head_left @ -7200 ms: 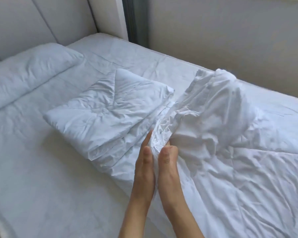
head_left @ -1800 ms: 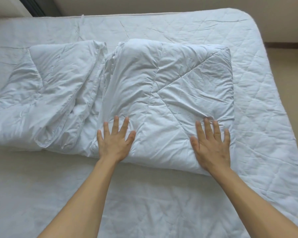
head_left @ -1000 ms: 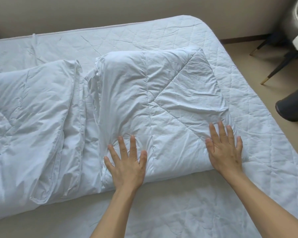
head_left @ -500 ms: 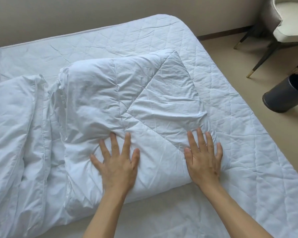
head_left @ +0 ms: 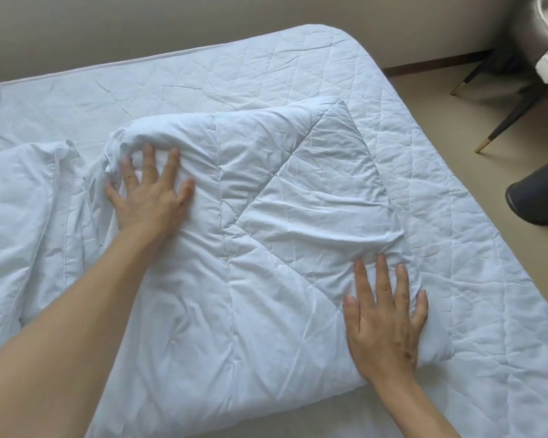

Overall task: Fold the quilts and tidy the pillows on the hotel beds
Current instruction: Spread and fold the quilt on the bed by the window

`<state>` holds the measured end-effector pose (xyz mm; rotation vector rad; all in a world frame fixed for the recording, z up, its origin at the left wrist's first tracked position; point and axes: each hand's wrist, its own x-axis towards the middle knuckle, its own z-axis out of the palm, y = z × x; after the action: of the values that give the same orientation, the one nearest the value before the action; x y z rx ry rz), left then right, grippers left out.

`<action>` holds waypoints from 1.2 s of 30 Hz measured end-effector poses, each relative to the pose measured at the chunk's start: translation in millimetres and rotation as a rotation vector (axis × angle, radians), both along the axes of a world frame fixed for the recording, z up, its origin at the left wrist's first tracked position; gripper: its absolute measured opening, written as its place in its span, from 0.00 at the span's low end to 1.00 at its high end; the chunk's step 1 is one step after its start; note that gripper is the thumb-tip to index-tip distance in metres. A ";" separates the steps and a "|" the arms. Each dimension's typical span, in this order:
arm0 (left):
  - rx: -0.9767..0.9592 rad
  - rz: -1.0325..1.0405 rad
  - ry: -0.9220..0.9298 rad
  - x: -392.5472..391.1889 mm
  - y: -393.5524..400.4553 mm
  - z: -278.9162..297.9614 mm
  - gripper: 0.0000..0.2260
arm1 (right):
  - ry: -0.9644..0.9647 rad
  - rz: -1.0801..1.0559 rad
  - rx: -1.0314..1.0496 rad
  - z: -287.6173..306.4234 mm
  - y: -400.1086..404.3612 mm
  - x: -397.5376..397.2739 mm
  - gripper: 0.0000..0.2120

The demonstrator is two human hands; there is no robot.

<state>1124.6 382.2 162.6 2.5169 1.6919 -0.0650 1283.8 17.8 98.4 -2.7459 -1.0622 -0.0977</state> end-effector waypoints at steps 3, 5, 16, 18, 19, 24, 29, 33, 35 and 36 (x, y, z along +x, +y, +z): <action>-0.069 0.051 -0.051 7.7 22.9 -7.6 0.29 | -0.035 0.006 -0.006 -6.9 3.4 0.0 0.28; -0.088 0.068 -0.058 7.6 24.2 -23.6 0.29 | -0.054 0.011 -0.009 -12.2 7.5 0.9 0.28; -0.040 0.041 -0.089 14.9 -10.5 -19.3 0.28 | -0.010 0.018 -0.059 -9.1 12.5 3.8 0.28; -0.031 -0.031 -0.130 26.6 -51.1 -15.9 0.28 | 0.047 0.032 -0.045 -1.3 10.8 6.9 0.28; -0.020 -0.095 -0.145 34.4 -78.5 -17.9 0.28 | 0.079 0.039 -0.024 2.8 8.2 8.8 0.28; -0.075 -0.398 -0.178 79.7 -220.5 -41.1 0.29 | 0.370 -0.076 0.262 14.7 -27.5 39.4 0.27; -0.118 -0.384 -0.185 111.1 -258.5 -43.0 0.29 | 1.096 -0.386 0.707 7.5 -61.1 74.4 0.22; -0.179 -0.374 -0.200 123.6 -271.4 -39.3 0.30 | 1.674 -0.573 1.070 0.2 -67.2 90.3 0.39; -0.224 -0.355 -0.217 128.1 -276.9 -35.1 0.30 | 1.792 -0.601 1.190 -5.2 -67.5 92.0 0.41; -0.248 -0.342 -0.227 129.7 -278.8 -33.7 0.31 | 1.848 -0.590 1.236 -6.6 -64.8 90.1 0.41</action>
<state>1254.3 103.3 129.0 2.4838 1.0881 -0.0139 1373.9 -46.9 91.8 -0.9594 0.3461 1.0222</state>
